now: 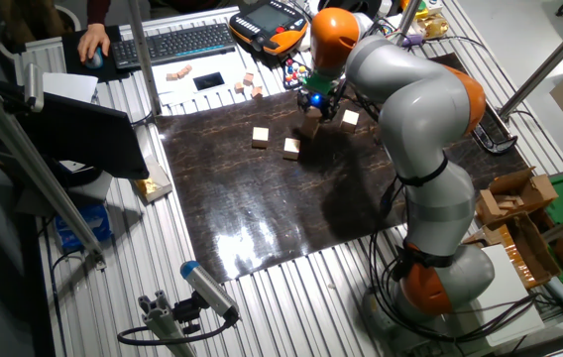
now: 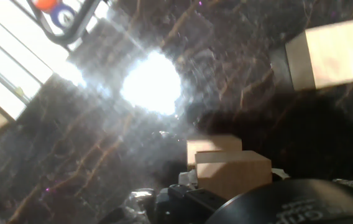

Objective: Stack the blocks in a vertical line of five

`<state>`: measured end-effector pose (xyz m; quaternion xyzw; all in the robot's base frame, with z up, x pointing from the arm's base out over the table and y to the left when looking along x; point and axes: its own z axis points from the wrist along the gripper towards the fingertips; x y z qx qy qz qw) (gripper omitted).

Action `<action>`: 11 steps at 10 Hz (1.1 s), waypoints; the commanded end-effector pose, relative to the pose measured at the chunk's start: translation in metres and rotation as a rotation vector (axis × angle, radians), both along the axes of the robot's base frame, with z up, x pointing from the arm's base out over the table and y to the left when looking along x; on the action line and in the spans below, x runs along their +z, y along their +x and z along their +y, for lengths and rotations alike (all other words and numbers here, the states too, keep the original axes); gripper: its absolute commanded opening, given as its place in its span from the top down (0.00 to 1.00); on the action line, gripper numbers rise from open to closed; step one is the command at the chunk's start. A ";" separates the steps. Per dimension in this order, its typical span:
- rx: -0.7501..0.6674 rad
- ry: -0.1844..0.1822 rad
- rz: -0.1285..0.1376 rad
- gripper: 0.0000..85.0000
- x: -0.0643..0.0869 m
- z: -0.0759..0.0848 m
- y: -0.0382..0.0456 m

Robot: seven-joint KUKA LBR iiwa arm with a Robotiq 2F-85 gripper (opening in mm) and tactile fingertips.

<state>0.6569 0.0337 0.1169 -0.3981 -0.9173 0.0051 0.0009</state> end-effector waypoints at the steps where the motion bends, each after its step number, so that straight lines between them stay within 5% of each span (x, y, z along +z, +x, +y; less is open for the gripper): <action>1: -0.004 0.009 -0.003 0.99 0.000 -0.003 0.0024; 11: -0.015 -0.002 -0.037 0.99 -0.015 0.000 0.0059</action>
